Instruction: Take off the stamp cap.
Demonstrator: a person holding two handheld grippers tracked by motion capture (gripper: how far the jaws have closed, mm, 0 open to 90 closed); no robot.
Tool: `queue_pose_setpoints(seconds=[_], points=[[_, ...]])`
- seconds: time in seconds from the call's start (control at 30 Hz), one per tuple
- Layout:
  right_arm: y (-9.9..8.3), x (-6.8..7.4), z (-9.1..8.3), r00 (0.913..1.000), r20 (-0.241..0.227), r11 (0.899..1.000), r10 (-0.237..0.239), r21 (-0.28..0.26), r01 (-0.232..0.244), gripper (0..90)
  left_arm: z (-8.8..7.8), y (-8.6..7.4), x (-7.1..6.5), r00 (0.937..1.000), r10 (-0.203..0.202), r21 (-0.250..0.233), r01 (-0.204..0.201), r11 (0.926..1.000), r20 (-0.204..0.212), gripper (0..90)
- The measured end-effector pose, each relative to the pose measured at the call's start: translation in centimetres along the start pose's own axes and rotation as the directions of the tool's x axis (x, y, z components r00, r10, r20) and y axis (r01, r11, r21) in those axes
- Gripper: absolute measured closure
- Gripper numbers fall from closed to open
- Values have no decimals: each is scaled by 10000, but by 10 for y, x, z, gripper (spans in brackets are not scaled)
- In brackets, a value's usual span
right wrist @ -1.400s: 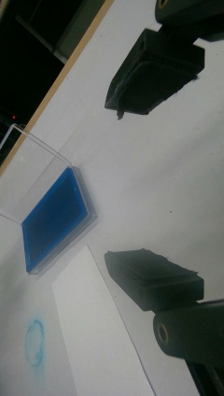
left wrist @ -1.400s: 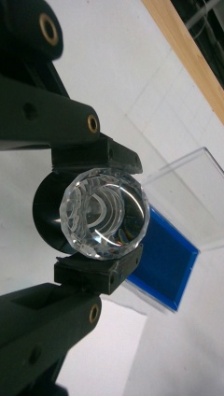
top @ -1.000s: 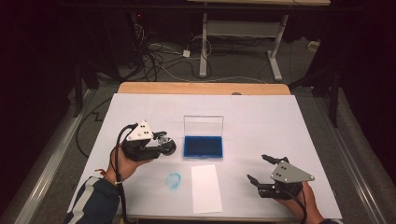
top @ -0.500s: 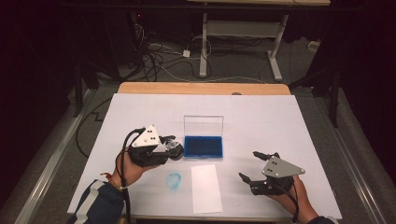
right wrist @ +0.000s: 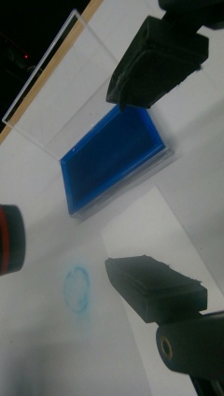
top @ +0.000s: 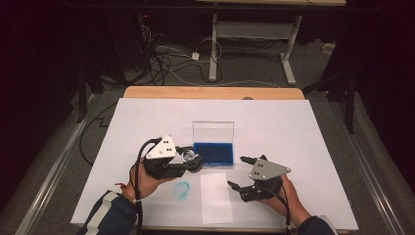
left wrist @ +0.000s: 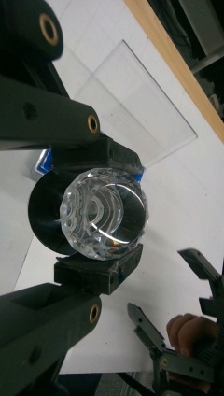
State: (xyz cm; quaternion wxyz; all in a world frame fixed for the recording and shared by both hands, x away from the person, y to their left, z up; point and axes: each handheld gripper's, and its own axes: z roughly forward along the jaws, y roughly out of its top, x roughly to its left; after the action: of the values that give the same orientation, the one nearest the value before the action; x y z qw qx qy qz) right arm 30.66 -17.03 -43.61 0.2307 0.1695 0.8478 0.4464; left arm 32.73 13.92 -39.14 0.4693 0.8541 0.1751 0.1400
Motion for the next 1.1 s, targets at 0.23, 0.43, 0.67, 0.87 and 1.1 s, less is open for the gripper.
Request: queue_pose_setpoints(seconds=[0.23, 0.43, 0.67, 0.87, 1.1], points=[[11, 11, 20, 9984, -537, 9998, -166, -70, 163, 172, 11, 4, -10, 9989, 103, -60, -100, 9999, 447, 540], [19, 20, 30, 9961, -794, 9990, -387, -267, 366, 186, 17, 6, -17, 9967, 205, -54, -201, 9998, 789, 540], [25, 26, 39, 9924, -1203, 9989, -264, -414, 216, 189, 23, 11, -25, 9930, 325, -328, -289, 9990, 1139, 540], [25, 30, 44, 9890, -1464, 9992, -205, -370, 152, 221, 24, 12, -28, 9897, 328, -506, -260, 9984, 1390, 540], [25, 28, 40, 9907, -1355, 9980, -143, -625, 59, 292, 23, 12, -29, 9877, 274, -664, -173, 9976, 1542, 540]])
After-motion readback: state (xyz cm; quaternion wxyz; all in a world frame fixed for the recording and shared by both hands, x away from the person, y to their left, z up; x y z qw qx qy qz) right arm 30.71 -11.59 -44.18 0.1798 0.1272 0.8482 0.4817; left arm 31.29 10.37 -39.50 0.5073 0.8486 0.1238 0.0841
